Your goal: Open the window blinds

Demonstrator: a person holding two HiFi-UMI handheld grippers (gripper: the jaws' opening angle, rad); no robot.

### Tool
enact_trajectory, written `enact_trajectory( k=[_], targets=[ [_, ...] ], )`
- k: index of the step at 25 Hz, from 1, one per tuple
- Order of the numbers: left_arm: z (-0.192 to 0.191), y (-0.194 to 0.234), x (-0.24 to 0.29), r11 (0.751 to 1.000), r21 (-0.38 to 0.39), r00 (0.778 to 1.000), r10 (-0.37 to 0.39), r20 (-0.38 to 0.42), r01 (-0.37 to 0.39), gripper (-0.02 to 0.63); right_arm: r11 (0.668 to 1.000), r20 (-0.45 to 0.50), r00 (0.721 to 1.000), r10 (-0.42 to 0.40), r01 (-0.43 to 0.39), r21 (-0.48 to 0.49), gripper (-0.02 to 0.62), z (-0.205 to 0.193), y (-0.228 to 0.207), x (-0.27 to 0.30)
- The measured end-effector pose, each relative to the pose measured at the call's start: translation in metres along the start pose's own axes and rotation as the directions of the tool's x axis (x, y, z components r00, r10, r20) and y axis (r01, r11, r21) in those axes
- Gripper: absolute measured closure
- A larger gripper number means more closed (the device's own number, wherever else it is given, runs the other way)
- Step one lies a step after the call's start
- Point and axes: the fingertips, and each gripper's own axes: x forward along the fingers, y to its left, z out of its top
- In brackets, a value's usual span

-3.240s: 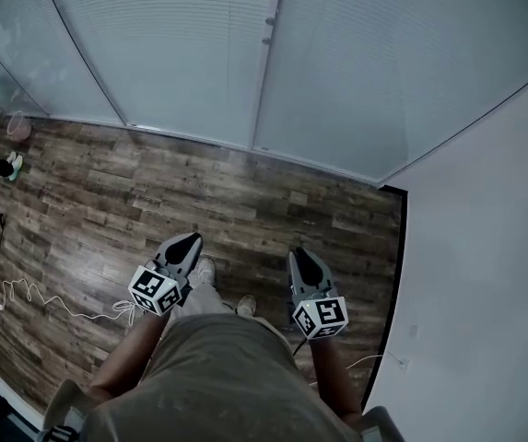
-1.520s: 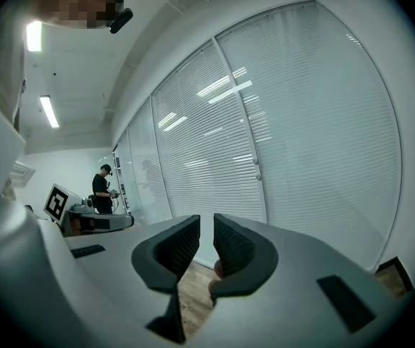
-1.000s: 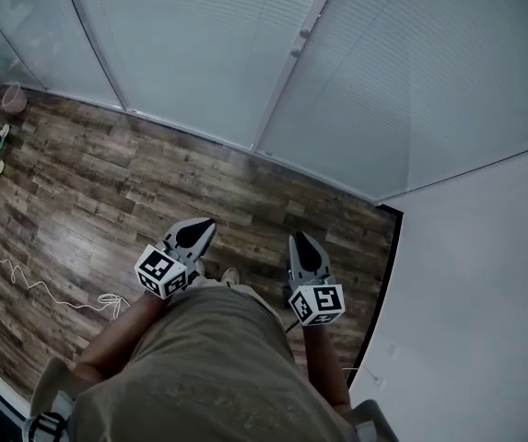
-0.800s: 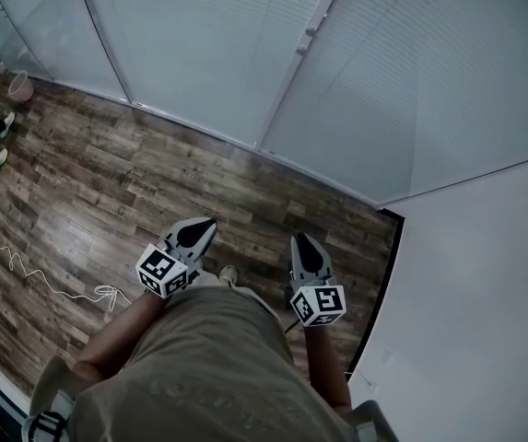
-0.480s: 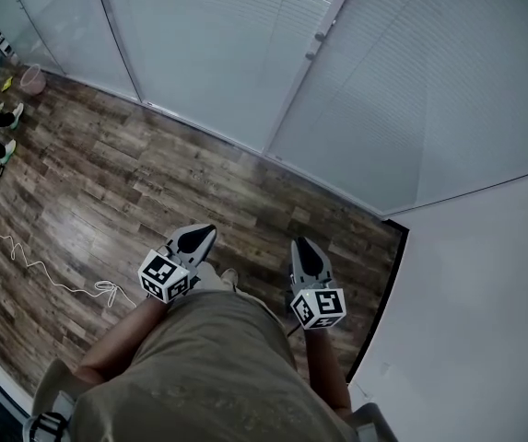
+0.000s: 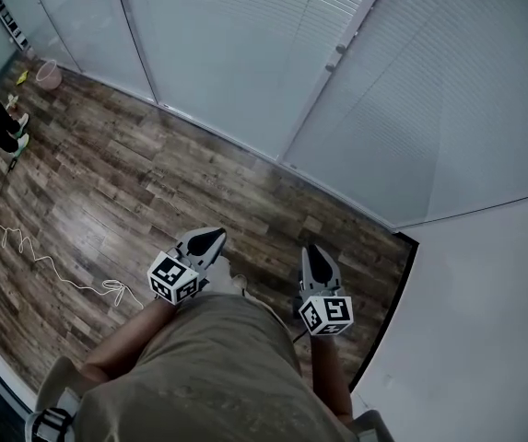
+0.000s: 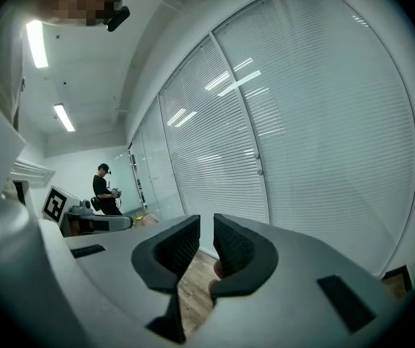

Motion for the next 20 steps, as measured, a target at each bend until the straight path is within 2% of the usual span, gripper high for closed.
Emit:
enact_trajectory(
  k=[10, 14, 20],
  targets=[
    [0.042, 0.053, 0.023, 0.998, -0.015, 0.998, -0.064, -0.001, 0.064, 0.591, 0.999, 0.023, 0.998, -0.051, 0.051, -0.007, 0.551, 0.032, 0.014, 0.046],
    [0.042, 0.069, 0.032, 0.995, -0.015, 0.995, -0.096, -0.018, 0.096, 0.591, 0.997, 0.021, 0.997, -0.075, 0.075, -0.007, 0.551, 0.034, 0.013, 0.066],
    [0.047, 0.109, 0.038, 0.995, -0.023, 0.994, -0.103, -0.030, 0.102, 0.591, 0.995, 0.026, 0.995, -0.095, 0.095, 0.002, 0.551, 0.034, 0.018, 0.098]
  ],
)
